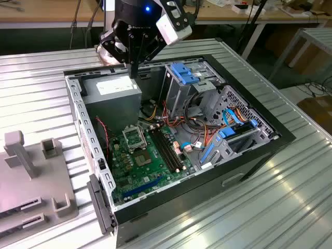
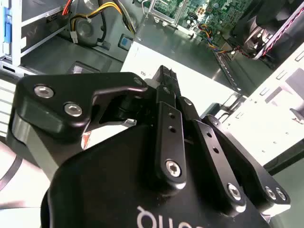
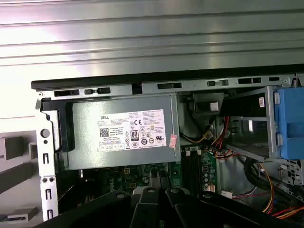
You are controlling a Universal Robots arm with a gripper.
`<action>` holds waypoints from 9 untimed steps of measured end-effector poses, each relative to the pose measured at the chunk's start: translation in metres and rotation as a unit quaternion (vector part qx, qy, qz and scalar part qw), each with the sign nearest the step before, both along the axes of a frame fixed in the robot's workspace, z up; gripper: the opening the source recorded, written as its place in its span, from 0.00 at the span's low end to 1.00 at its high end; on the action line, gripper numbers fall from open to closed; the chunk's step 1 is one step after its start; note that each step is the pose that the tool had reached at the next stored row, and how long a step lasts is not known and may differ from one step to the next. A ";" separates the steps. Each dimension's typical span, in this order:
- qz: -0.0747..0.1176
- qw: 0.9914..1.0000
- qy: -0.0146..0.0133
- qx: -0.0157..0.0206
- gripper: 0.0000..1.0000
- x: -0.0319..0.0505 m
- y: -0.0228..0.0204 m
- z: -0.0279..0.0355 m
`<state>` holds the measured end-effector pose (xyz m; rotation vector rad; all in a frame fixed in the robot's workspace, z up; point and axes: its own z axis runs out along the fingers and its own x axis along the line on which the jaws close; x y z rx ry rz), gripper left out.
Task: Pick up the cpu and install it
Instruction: 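Reach for the cpu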
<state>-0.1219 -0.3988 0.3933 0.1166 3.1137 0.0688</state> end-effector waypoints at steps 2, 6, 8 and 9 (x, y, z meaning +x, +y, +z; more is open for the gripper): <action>0.000 1.000 0.000 0.000 0.11 -0.0001 0.0000 0.0000; 0.000 1.000 0.000 0.000 0.11 -0.0010 0.0000 0.0000; 0.000 1.000 0.000 0.000 0.11 -0.0015 0.0000 -0.0001; 0.000 1.000 0.000 0.000 0.11 -0.0018 0.0000 -0.0001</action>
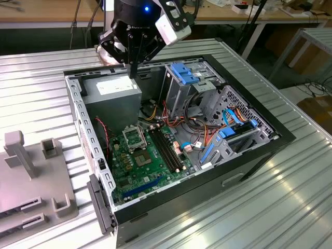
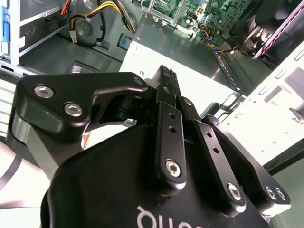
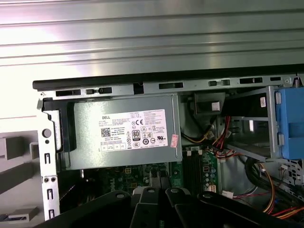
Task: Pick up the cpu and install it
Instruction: 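Reach for the cpu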
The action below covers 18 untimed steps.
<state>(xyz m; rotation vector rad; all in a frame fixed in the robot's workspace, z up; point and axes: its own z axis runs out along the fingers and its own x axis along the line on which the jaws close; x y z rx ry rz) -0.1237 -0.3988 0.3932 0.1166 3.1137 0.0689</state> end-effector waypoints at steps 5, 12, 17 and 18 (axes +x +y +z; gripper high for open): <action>0.000 1.000 0.000 0.000 0.11 -0.0022 0.0000 -0.0002; 0.000 1.000 0.000 0.000 0.11 -0.0046 0.0000 -0.0005; 0.000 1.000 0.000 0.000 0.11 -0.0064 0.0000 -0.0009; 0.000 1.000 0.000 0.000 0.11 -0.0068 0.0000 -0.0009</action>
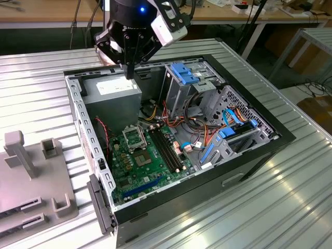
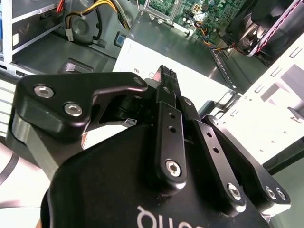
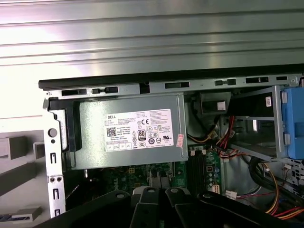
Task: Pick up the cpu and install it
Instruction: 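Reach for the cpu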
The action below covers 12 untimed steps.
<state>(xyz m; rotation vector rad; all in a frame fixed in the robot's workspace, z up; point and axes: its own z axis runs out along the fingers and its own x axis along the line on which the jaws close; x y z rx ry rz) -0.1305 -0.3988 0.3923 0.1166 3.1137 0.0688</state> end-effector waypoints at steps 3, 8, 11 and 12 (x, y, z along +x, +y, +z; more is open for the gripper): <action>0.000 1.000 0.000 0.000 0.11 -0.0008 0.0000 -0.0002; 0.000 1.000 0.000 0.000 0.11 -0.0035 0.0000 -0.0006; 0.000 1.000 0.000 0.000 0.11 -0.0054 0.0000 -0.0009; 0.000 1.000 0.000 0.000 0.11 -0.0060 0.0000 -0.0009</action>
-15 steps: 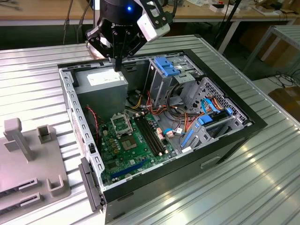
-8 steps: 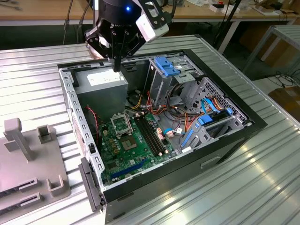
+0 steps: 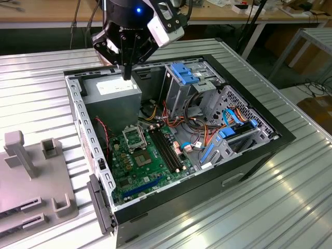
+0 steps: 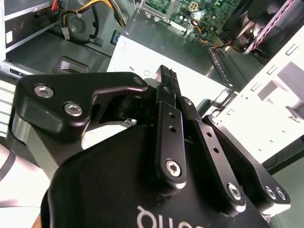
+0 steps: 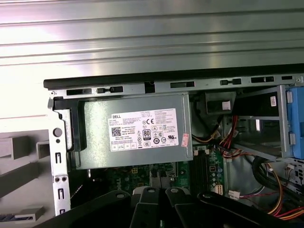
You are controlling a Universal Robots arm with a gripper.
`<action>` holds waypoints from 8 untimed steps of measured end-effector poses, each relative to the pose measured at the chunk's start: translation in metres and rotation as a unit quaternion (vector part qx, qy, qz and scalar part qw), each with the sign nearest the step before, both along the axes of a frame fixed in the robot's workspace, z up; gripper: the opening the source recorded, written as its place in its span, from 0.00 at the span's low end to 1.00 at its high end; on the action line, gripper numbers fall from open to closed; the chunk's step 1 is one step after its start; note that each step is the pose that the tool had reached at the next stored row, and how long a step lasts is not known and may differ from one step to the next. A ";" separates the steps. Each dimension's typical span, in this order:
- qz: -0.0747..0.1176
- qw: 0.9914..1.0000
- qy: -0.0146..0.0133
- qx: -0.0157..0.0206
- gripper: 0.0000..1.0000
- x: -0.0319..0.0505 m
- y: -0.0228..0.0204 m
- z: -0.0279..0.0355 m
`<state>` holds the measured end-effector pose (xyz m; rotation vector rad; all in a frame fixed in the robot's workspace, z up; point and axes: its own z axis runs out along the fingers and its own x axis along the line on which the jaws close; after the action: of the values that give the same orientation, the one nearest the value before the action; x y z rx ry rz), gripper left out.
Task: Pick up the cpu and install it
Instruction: 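Reach for the cpu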
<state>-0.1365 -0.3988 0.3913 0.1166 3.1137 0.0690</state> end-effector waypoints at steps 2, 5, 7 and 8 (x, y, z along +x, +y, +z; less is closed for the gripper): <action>0.000 1.000 0.000 0.000 0.11 -0.0014 0.0000 -0.0002; 0.000 1.000 0.000 0.000 0.11 -0.0031 0.0000 -0.0004; 0.000 1.000 0.000 0.000 0.11 -0.0040 0.0000 -0.0006; 0.000 1.000 0.000 0.000 0.11 -0.0043 0.0000 -0.0006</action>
<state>-0.1407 -0.3988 0.3907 0.1166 3.1137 0.0688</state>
